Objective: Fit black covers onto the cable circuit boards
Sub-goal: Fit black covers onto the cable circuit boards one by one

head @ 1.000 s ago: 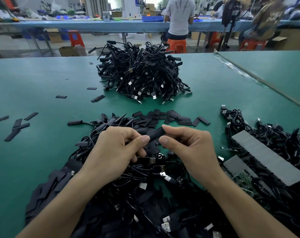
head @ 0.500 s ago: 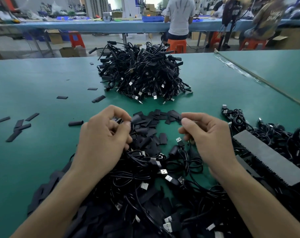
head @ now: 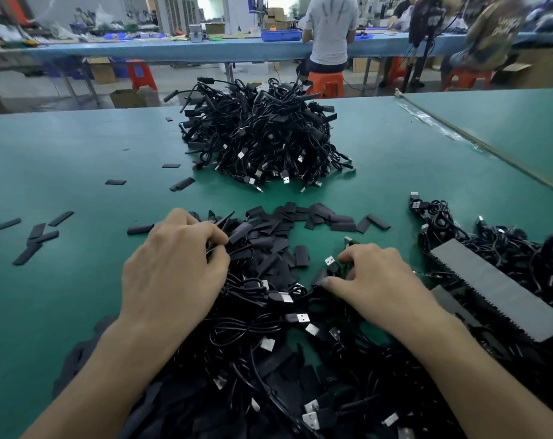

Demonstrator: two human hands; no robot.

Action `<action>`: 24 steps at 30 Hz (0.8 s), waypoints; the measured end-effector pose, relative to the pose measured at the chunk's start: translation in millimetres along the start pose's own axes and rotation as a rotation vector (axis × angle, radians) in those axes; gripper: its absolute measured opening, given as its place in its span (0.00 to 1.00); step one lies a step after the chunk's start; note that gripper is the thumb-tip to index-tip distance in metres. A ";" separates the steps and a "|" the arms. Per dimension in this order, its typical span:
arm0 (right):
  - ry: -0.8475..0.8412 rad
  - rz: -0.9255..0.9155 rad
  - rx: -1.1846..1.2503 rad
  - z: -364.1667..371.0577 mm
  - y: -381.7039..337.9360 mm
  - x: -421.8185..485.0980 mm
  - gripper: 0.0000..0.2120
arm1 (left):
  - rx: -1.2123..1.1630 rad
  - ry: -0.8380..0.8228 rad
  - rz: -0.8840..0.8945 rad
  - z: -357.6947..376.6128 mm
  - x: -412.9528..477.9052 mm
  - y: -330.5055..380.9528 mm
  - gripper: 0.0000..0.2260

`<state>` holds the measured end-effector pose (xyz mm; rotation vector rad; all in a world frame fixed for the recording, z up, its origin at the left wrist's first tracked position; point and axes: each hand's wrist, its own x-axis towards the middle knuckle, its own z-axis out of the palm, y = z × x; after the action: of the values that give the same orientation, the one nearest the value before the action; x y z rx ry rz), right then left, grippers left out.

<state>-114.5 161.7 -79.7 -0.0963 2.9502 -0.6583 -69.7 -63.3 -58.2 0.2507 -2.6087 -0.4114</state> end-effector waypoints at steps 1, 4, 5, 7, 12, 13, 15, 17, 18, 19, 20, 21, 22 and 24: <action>0.003 -0.010 0.044 0.2 1.1 0.8 0.24 | -0.010 0.014 0.025 -0.2 -0.4 1.8 0.03; 0.108 -0.086 0.189 -1.3 5.2 3.7 0.16 | -0.086 0.037 0.132 0.0 -2.1 7.6 0.02; 0.154 -0.131 0.255 -1.9 5.9 4.6 0.13 | -0.131 0.028 0.173 0.5 -2.8 9.8 0.02; 0.213 -0.210 0.431 -4.2 3.7 4.8 0.10 | -0.256 -0.032 0.220 2.2 -4.8 14.0 0.02; 0.090 -0.371 1.094 -15.7 -9.7 -2.0 0.10 | -0.539 -0.243 0.187 2.5 -12.4 21.7 0.10; 0.035 -0.401 1.202 -16.9 -12.9 -4.3 0.10 | -0.556 -0.268 0.190 2.1 -13.2 22.5 0.14; -0.067 -0.448 1.344 -17.3 -17.4 -7.7 0.08 | -0.613 -0.313 0.185 0.5 -13.8 23.6 0.18; -0.094 -0.476 1.361 -14.9 -19.1 -8.6 0.08 | -0.699 -0.356 0.182 0.0 -13.3 24.1 0.16; -0.077 -0.477 1.348 -12.8 -19.2 -8.3 0.07 | -0.741 -0.376 0.182 -0.2 -13.1 24.2 0.15; -0.051 -0.475 1.330 -10.8 -19.6 -7.9 0.07 | -0.786 -0.401 0.180 0.1 -12.7 24.1 0.14; -0.022 -0.473 1.310 -9.0 -19.7 -7.4 0.06 | -0.836 -0.431 0.176 -0.2 -12.3 24.2 0.13; 0.001 -0.474 1.291 -7.5 -19.7 -7.2 0.07 | -0.882 -0.462 0.168 -0.6 -11.9 24.1 0.13; 0.014 -0.482 1.276 -6.3 -19.4 -6.8 0.08 | -0.914 -0.484 0.154 -1.2 -11.5 24.1 0.13; -0.022 -0.518 1.264 -4.9 -19.0 -7.0 0.12 | -0.922 -0.485 0.118 -0.3 -10.0 22.8 0.14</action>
<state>-107.5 147.2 -66.5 -0.6995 1.9212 -2.3269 -63.2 -39.5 -54.8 -0.3546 -2.5195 -1.7119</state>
